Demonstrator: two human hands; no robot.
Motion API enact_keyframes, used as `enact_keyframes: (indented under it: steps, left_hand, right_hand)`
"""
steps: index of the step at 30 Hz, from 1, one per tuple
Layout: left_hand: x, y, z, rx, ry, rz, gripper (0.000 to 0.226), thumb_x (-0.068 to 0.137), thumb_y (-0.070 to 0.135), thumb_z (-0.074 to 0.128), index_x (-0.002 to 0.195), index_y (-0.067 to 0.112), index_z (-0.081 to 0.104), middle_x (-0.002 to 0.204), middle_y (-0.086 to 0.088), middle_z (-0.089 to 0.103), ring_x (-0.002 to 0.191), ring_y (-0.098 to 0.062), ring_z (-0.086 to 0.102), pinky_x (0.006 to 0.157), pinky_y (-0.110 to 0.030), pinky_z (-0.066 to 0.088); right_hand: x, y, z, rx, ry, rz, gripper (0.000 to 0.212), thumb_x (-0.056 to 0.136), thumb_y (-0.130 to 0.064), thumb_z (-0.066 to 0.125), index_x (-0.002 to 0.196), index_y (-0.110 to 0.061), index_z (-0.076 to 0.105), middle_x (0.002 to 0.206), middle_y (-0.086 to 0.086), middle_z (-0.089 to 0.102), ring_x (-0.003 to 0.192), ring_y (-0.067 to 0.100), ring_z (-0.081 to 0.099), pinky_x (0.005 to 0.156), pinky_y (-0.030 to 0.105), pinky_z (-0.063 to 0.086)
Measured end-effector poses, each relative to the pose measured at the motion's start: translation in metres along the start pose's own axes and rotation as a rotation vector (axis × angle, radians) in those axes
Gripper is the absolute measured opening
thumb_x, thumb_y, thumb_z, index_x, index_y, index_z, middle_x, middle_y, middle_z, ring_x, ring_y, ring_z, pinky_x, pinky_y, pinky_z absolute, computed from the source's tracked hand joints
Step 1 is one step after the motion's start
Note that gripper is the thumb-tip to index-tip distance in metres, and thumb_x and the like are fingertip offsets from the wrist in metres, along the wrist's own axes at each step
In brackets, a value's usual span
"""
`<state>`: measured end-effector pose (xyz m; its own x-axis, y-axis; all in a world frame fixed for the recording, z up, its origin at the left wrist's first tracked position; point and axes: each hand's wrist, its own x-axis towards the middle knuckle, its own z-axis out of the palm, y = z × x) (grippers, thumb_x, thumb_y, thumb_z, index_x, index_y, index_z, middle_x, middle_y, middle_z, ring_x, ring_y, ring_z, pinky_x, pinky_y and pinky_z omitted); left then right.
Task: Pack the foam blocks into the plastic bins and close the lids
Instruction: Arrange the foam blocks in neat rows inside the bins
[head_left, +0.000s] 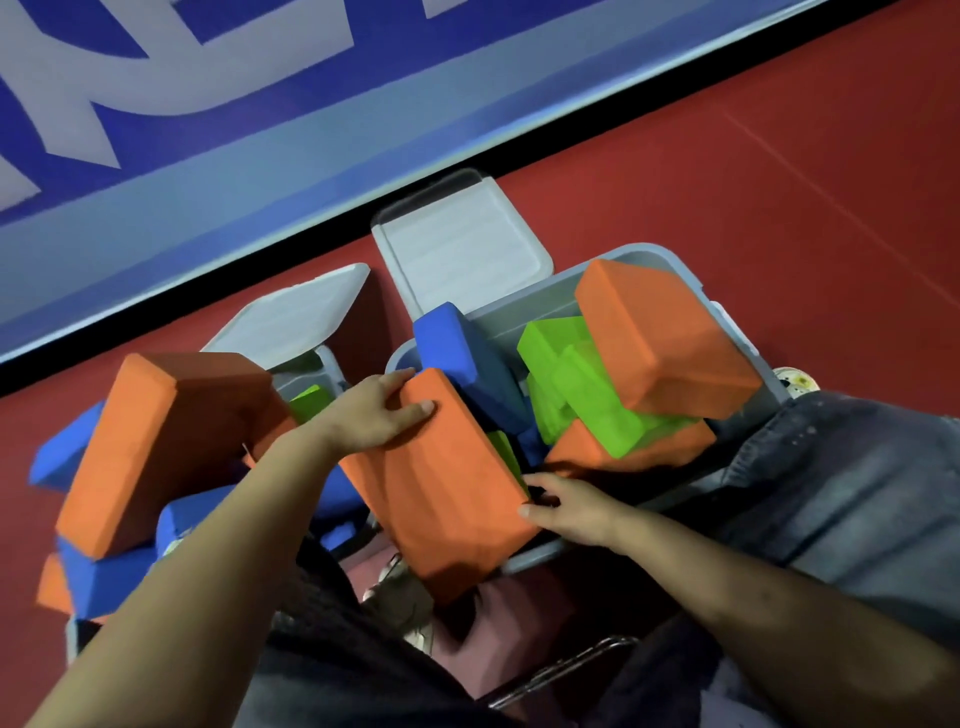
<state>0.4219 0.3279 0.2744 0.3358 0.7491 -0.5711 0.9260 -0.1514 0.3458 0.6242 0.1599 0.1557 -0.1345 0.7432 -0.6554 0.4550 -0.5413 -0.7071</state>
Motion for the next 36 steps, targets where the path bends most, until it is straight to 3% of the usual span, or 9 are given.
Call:
enact_keyframes:
  steps: [4,9,14,17,22,26,28,31,36]
  left_hand:
    - [-0.004,0.023,0.007,0.106,0.189,0.11,0.065,0.089,0.05,0.054,0.144,0.018,0.038,0.144,-0.008,0.041,0.131,-0.026,0.043,0.11,-0.038,0.035]
    - [-0.001,0.089,0.039,-0.127,0.393,0.263,0.044,0.091,0.02,0.059,0.133,0.008,0.051,0.13,-0.011,0.054,0.119,-0.024,0.052,0.103,-0.029,0.037]
    - [0.027,0.137,0.098,-0.634,0.115,-0.065,0.061,0.087,0.028,0.065,0.139,0.01,0.039,0.119,-0.004,0.056,0.1,-0.019,0.055,0.087,-0.031,0.045]
    - [0.038,0.147,0.127,-0.852,-0.016,-0.266,0.072,0.087,0.029,0.064,0.146,0.013,0.026,0.106,-0.005,0.054,0.08,-0.02,0.052,0.064,-0.029,0.043]
    - [0.051,0.148,0.146,-0.845,-0.02,-0.272,0.078,0.085,0.035,0.065,0.147,0.014,0.022,0.115,-0.015,0.058,0.073,-0.015,0.051,0.065,-0.027,0.044]
    - [0.062,0.15,0.147,-0.973,-0.101,-0.304,0.07,0.088,0.033,0.064,0.143,0.006,0.03,0.133,-0.018,0.053,0.071,-0.014,0.051,0.065,-0.026,0.042]
    - [0.068,0.157,0.149,-1.025,-0.105,-0.319,0.056,0.09,0.032,0.063,0.135,0.006,0.043,0.118,-0.011,0.061,0.072,-0.013,0.057,0.055,-0.024,0.042]
    - [0.079,0.166,0.153,-1.157,-0.039,-0.401,0.049,0.088,0.037,0.064,0.125,0.008,0.052,0.102,-0.005,0.062,0.082,-0.021,0.062,0.065,-0.031,0.052]
    - [0.093,0.172,0.151,-1.127,0.062,-0.477,0.072,0.082,0.05,0.066,0.137,0.016,0.034,0.12,-0.001,0.051,0.108,-0.026,0.056,0.08,-0.039,0.051]
  right_hand:
    - [-0.009,0.0,-0.012,0.056,0.101,0.004,0.058,0.088,-0.037,0.062,0.14,-0.019,0.043,0.137,0.007,0.052,0.124,0.016,0.051,0.103,0.023,0.039]
    - [-0.027,-0.017,-0.052,0.212,0.238,-0.044,0.047,0.091,-0.029,0.06,0.135,-0.015,0.049,0.126,0.004,0.056,0.117,0.021,0.055,0.092,0.029,0.043]
    - [-0.051,-0.022,-0.104,0.351,0.378,-0.124,0.036,0.093,-0.027,0.057,0.128,-0.021,0.053,0.116,0.007,0.061,0.105,0.022,0.062,0.078,0.023,0.046]
    - [-0.068,-0.012,-0.132,0.446,0.543,-0.189,0.028,0.094,-0.016,0.056,0.122,-0.016,0.057,0.1,0.008,0.061,0.089,0.021,0.061,0.067,0.015,0.044]
    - [-0.068,0.017,-0.155,0.079,0.976,-0.095,0.038,0.085,-0.032,0.066,0.121,-0.02,0.063,0.111,0.007,0.057,0.102,0.022,0.057,0.092,0.027,0.045]
    - [-0.062,0.017,-0.154,-0.238,0.749,0.038,0.065,0.082,-0.054,0.062,0.141,-0.04,0.038,0.15,0.004,0.026,0.137,0.029,0.022,0.113,0.038,0.023]
    - [-0.057,0.02,-0.154,-0.369,0.59,0.09,0.077,0.08,-0.059,0.06,0.145,-0.046,0.022,0.156,0.004,0.014,0.142,0.03,0.011,0.115,0.048,0.016]
    - [-0.052,0.023,-0.154,-0.493,0.539,0.077,0.087,0.079,-0.059,0.062,0.148,-0.04,0.013,0.157,0.009,0.007,0.143,0.031,0.006,0.115,0.053,0.014]
    - [-0.042,0.018,-0.163,-0.53,0.534,-0.046,0.094,0.076,-0.058,0.066,0.149,-0.039,0.01,0.158,0.011,0.002,0.144,0.032,0.009,0.114,0.053,0.016]
